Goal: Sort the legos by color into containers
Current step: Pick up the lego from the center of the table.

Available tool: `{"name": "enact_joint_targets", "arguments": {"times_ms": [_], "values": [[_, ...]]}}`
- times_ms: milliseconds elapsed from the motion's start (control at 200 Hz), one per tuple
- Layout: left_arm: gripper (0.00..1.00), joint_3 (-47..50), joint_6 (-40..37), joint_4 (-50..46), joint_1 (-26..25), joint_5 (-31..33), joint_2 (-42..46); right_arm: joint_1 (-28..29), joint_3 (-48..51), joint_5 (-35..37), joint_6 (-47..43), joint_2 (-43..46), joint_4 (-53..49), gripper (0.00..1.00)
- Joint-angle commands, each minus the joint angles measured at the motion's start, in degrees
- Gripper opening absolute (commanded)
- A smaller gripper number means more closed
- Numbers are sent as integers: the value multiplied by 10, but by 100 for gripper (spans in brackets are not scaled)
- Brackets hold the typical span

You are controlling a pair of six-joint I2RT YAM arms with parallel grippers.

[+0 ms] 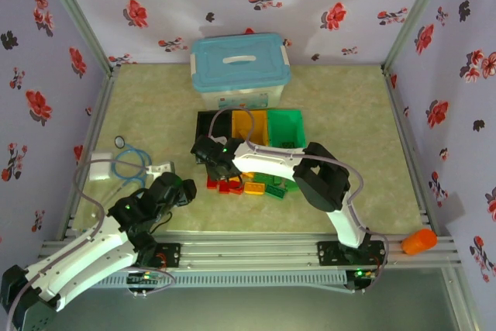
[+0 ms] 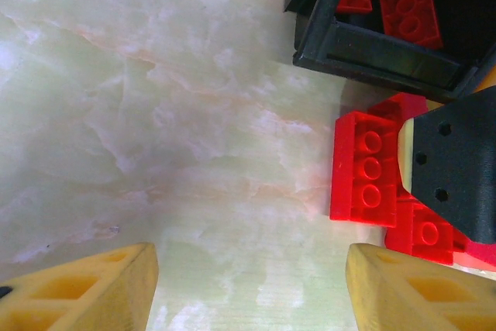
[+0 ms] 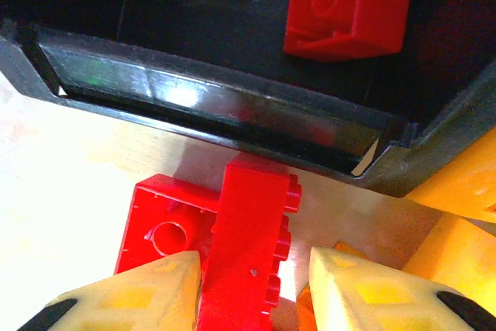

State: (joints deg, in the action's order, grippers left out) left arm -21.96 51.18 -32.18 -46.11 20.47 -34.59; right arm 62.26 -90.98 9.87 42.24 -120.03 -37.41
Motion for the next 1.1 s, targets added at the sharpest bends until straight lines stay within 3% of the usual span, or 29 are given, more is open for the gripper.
{"name": "enact_joint_targets", "arguments": {"times_ms": [0, 335, 510, 845, 1095], "values": [[65, 4, 10, -1, 2, 16, -5, -3, -3, 9, 11, -32, -36, 40], [65, 2, 6, 0, 2, 16, -5, -3, 5, -2, 13, -20, -20, 22], [65, -9, -17, 8, -1, 10, -16, -2, 12, 11, 9, 20, -17, 18], [66, -8, -11, 20, -16, 6, -32, -8, -48, 35, -27, 72, -41, 15], [68, -18, -1, 5, -34, 5, -27, -53, -143, 15, -61, 33, -54, 15]]}}
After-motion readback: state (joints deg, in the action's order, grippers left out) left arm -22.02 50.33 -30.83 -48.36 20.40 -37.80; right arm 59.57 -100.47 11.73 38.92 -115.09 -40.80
